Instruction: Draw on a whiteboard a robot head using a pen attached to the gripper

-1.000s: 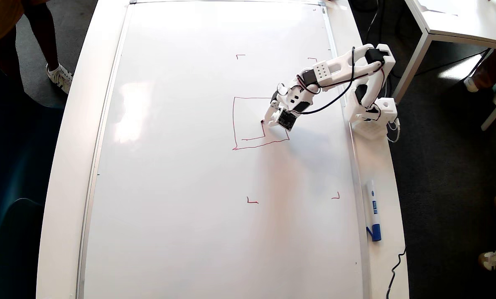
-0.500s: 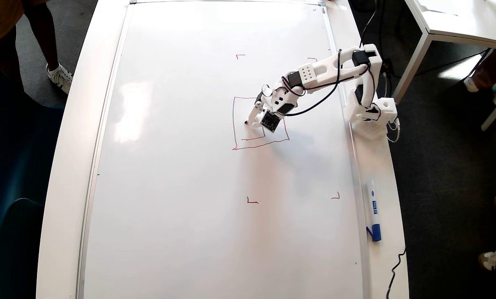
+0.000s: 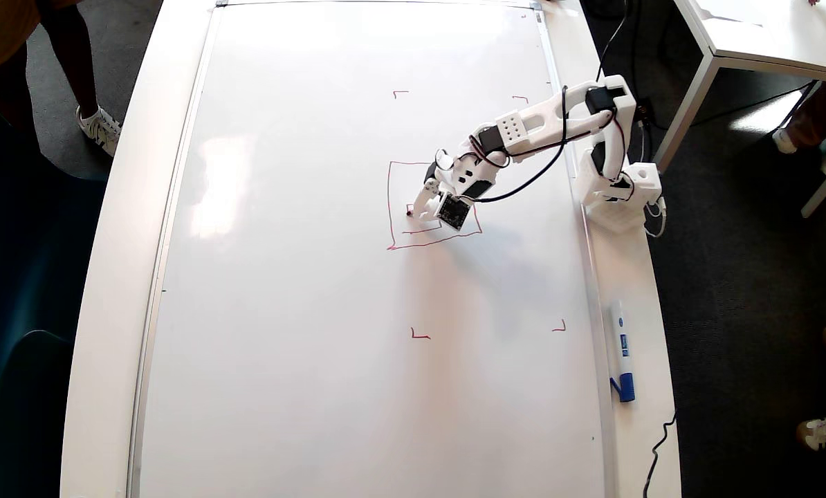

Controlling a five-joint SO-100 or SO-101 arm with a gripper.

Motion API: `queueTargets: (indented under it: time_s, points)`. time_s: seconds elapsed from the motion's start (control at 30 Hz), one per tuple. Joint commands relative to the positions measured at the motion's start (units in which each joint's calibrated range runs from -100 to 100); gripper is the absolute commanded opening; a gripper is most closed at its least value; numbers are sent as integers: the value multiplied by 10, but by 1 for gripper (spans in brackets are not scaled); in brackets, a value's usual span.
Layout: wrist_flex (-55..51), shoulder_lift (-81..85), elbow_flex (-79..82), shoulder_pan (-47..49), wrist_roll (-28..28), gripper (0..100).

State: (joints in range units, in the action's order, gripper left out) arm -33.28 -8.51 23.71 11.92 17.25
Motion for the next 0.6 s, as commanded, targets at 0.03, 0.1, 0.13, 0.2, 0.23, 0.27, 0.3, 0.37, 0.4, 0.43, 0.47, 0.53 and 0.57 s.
queueTargets:
  time_s: [0.03, 0.1, 0.13, 0.2, 0.23, 0.27, 0.3, 0.37, 0.4, 0.43, 0.47, 0.53, 0.57]
  points:
    - [-3, -2, -22, 25, 2, 1]
    - [-3, -2, -22, 32, 2, 1]
    - [-3, -2, -22, 35, 2, 1]
    - [-3, -2, -23, 44, 3, 1]
    - [-3, -2, -23, 45, 3, 1]
    - [-3, -2, -23, 45, 3, 1]
    - [-3, -2, -23, 48, 3, 1]
    - [-3, -2, -23, 52, 3, 1]
    - [-3, -2, -23, 55, 3, 1]
    - [-3, -2, -24, 59, 3, 1]
    - [-2, -2, -24, 61, 3, 1]
    - [-2, -2, -29, 62, 3, 1]
    - [-2, -2, -29, 60, 3, 1]
